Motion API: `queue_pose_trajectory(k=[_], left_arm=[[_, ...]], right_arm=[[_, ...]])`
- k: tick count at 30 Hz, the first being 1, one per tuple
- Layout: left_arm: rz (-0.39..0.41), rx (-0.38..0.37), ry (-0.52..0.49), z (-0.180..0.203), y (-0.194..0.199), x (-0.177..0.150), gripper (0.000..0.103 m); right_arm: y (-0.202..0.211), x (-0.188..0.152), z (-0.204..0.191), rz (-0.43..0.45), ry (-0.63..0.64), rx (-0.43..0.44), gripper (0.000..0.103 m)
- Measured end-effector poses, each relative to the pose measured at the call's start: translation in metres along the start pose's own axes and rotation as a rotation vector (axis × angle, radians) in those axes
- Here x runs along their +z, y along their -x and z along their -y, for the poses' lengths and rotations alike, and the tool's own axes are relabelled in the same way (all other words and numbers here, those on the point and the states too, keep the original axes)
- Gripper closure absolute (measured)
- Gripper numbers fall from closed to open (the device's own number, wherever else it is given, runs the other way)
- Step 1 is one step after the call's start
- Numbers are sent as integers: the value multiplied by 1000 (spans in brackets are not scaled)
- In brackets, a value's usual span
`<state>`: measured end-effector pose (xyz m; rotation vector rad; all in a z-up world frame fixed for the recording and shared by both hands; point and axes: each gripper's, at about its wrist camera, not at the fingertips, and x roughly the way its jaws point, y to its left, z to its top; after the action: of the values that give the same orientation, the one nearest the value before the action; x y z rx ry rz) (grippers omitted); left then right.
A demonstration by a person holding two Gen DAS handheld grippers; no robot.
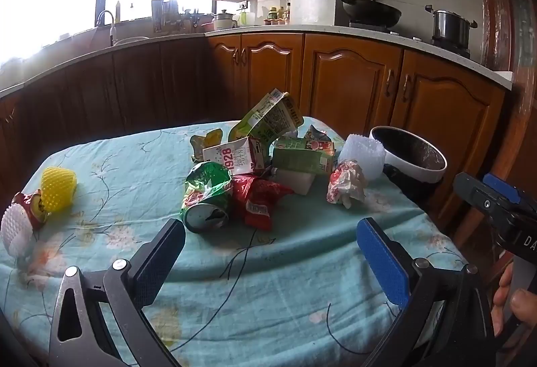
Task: Collect trash
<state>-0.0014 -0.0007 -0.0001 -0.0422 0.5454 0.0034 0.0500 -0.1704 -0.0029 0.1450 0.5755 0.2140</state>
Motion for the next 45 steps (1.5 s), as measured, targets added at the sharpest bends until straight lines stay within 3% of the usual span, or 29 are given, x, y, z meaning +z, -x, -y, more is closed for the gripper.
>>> queue_pose_trajectory(k=[45], left_arm=[[1, 16, 23, -4, 6, 4, 1]], right_arm=[[6, 6, -7, 17, -5, 31, 0]])
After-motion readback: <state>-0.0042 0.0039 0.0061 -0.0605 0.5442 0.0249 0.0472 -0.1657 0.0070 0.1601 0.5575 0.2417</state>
